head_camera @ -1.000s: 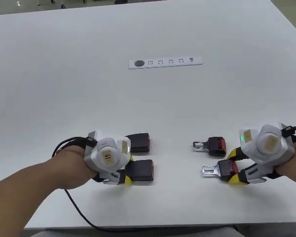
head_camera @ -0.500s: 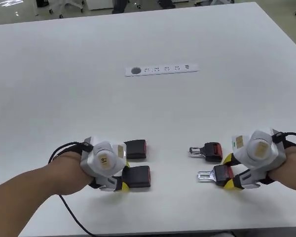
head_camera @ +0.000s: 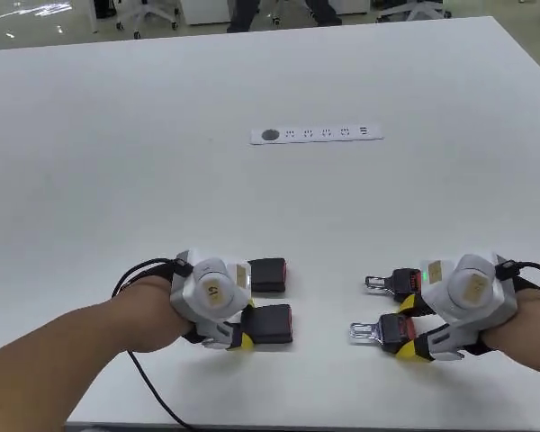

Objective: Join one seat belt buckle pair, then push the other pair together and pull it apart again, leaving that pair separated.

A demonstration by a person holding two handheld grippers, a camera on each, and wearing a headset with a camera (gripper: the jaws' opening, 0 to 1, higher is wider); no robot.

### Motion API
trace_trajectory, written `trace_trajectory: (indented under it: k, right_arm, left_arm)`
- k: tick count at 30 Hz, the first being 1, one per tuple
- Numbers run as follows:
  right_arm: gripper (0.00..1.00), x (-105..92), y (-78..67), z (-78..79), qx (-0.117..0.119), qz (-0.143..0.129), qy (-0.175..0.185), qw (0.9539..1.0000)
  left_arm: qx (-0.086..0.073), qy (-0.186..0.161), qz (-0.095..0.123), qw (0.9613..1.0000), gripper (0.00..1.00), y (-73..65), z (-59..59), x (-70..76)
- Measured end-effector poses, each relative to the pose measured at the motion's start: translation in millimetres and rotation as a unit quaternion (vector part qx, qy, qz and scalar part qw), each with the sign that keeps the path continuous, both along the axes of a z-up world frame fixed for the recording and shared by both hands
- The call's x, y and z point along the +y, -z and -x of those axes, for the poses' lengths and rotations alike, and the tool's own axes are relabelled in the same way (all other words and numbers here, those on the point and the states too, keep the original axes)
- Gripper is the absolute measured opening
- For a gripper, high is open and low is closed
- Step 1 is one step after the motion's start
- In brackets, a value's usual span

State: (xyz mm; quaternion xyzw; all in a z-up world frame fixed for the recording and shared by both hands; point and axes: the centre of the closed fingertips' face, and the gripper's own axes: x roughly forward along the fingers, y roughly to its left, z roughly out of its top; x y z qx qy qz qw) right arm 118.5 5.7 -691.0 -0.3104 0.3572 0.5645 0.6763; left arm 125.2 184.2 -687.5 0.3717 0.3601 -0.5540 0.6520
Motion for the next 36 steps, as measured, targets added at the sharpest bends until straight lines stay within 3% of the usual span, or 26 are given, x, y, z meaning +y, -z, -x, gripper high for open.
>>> trace_trajectory:
  k: [10, 17, 28, 36]
  right_arm:
    - [0.34, 27.7, 2.3, -6.4, -0.006, -0.042, 0.015, 0.999]
    - [0.34, 47.7, 1.9, -4.7, -0.013, -0.056, 0.021, 0.9981]
    - [0.33, 77.0, -0.1, -5.9, -0.023, -0.059, 0.02, 0.9978]
    - [0.33, 78.0, 0.2, -5.1, -0.029, -0.033, 0.015, 0.9989]
  left_arm:
    - [0.0, 0.004, -0.006, 1.0, 0.31, 2.8, -1.3, 1.5]
    - [0.002, 0.001, -0.003, 1.0, 0.31, 5.1, -3.0, 3.4]
    - [0.004, 0.002, -0.001, 1.0, 0.31, 5.2, -2.8, 3.0]
    - [0.007, 0.002, -0.003, 1.0, 0.31, 5.2, -2.1, 2.0]
